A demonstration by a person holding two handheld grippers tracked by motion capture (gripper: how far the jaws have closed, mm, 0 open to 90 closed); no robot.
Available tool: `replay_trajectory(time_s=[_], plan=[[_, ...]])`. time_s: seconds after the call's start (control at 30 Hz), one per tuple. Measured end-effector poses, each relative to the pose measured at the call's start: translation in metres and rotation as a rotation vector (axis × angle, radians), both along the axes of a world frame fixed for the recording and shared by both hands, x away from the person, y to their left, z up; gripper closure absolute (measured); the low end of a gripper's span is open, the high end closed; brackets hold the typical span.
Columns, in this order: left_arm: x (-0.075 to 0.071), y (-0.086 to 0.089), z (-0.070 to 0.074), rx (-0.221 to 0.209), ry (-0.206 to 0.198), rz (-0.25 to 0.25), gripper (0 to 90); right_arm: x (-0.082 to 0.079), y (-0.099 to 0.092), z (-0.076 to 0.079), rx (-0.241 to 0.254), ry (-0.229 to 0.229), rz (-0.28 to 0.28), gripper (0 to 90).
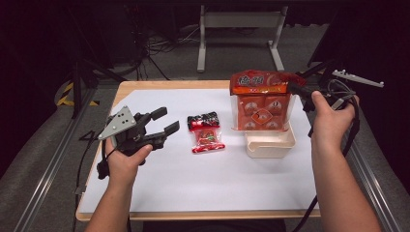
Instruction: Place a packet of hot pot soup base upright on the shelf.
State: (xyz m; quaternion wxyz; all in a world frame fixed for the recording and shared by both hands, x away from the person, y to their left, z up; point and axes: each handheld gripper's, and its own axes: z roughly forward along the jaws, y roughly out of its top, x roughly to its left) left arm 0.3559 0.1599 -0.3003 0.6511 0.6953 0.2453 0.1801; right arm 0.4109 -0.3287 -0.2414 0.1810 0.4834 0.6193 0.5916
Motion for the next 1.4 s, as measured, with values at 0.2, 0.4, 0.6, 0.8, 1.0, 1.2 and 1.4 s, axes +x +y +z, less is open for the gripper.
replay_trajectory(time_s=[0.2,0.4,0.6,0.8,1.0,1.2,1.4], plan=[[0.001,0.000,-0.001,-0.001,0.002,-0.002,37.2,0.006,-0.011,-0.007,0.044,0.024,-0.042,90.0],[0.001,-0.001,-0.001,0.000,0.000,-0.006,37.2,0.005,-0.018,-0.012,0.035,0.021,-0.084,89.9],[0.002,-0.002,-0.002,0.002,0.004,-0.008,37.3,0.000,-0.024,-0.016,-0.001,0.022,-0.111,89.9],[0.003,-0.003,-0.003,0.008,0.010,-0.009,37.2,-0.007,-0.032,-0.018,-0.021,0.018,-0.125,89.9],[0.003,-0.004,-0.004,0.007,0.008,-0.010,37.2,-0.015,-0.033,-0.019,-0.063,0.000,-0.124,89.8],[0.003,-0.005,-0.003,0.006,0.009,-0.012,37.3,-0.013,-0.030,-0.026,-0.090,0.007,-0.123,89.8],[0.003,-0.004,-0.004,0.006,0.011,-0.012,37.2,-0.013,-0.030,-0.030,-0.142,0.018,-0.139,89.8]])
